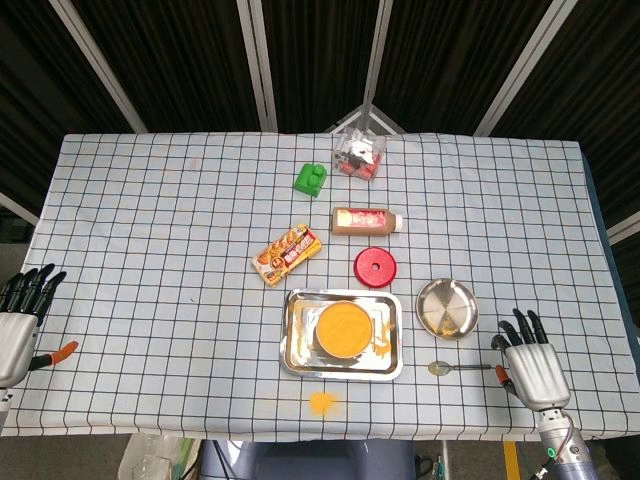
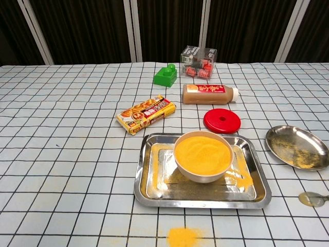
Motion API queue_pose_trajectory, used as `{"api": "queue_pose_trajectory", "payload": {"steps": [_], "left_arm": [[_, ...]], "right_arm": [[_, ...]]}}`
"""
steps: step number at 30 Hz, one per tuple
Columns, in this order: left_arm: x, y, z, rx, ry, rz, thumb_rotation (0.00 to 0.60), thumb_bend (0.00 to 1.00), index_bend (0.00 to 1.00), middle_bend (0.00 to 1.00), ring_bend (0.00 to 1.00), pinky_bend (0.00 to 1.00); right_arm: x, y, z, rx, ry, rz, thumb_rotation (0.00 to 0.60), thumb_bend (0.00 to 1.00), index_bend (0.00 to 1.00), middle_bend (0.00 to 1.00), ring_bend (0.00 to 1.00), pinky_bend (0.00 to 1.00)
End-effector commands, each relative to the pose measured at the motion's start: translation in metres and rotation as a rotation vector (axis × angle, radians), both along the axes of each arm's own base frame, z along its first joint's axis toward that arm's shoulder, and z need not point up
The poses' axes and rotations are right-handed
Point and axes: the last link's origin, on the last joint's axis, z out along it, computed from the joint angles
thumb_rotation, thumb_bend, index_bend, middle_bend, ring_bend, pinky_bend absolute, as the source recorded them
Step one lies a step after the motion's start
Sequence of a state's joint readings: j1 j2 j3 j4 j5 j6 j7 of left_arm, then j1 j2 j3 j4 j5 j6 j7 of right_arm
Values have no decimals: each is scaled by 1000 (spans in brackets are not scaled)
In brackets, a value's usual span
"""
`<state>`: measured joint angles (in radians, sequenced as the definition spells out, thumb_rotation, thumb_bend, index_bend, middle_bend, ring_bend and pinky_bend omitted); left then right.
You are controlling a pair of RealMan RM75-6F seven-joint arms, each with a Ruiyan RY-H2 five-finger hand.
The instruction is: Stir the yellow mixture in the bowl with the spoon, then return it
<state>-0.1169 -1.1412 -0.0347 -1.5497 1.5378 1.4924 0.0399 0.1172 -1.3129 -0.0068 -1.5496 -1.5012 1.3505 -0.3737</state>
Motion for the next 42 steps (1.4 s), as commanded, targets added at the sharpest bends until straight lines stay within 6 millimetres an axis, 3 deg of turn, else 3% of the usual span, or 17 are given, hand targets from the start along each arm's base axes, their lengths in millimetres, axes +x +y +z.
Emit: {"api": "queue_pose_trajectory", "payload": {"steps": [1,34,42], "left_arm": [[0,0,0,1,-1,0,600,0,0,0,0,0],[0,1,-3,-5,-9,18,600,0,0,0,0,0],[0,1,-2,-5,-10,20,600,0,0,0,0,0]], "right_arm": [[-2,0,-9,19,10,3,600,390,510,253,0,0],[-20,-6,-38,71,74,-32,600,391,554,252,0,0],[-21,-5,-46,85,87,-32,600,391,506,251,0,0]]}}
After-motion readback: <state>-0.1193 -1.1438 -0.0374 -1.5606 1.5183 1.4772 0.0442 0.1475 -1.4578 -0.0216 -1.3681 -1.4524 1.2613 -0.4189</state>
